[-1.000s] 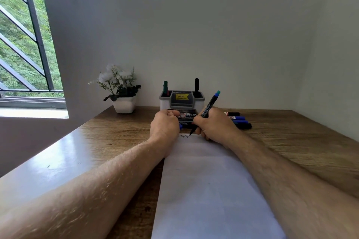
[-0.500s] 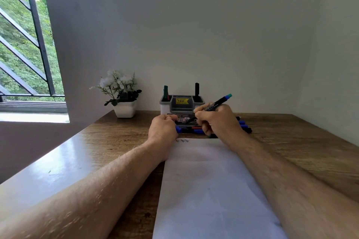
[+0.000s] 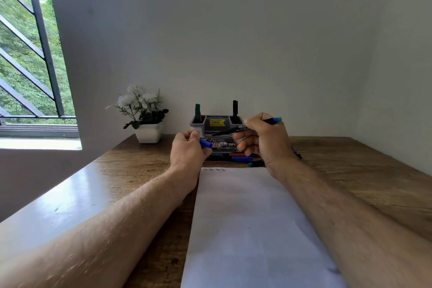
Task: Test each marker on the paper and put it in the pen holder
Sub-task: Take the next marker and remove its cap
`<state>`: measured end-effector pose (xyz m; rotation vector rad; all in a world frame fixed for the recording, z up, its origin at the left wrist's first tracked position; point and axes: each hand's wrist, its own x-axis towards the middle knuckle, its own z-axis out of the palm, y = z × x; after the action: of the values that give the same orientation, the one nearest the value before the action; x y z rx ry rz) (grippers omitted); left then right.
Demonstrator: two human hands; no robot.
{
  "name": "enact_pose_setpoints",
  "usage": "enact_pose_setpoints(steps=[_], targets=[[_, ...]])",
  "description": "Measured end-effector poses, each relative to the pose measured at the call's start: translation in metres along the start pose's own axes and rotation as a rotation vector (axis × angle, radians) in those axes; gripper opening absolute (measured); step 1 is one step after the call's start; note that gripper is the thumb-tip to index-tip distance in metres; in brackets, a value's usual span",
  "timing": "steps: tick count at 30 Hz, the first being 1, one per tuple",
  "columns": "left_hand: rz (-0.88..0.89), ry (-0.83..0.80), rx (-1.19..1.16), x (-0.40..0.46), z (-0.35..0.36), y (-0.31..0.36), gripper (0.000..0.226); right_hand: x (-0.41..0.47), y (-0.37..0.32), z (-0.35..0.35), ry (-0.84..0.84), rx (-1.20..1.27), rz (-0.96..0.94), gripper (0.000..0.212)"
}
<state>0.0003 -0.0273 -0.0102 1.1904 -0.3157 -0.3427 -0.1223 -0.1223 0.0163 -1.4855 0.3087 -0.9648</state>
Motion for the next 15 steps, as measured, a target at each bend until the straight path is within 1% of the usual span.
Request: enact_pose_setpoints(steps=[8, 15], targets=[[-0.002, 0.033, -0.066, 0.0047, -0.0005, 0.0004, 0.025, -0.0004, -0.0003, 0.0, 0.009, -0.008, -0.021, 0.023], [-0.011, 0.004, -0.088, 0.0022, -0.0012, 0.0013, 0.021, -0.0004, 0.0011, 0.0012, -0.006, -0.036, -0.013, 0.021]])
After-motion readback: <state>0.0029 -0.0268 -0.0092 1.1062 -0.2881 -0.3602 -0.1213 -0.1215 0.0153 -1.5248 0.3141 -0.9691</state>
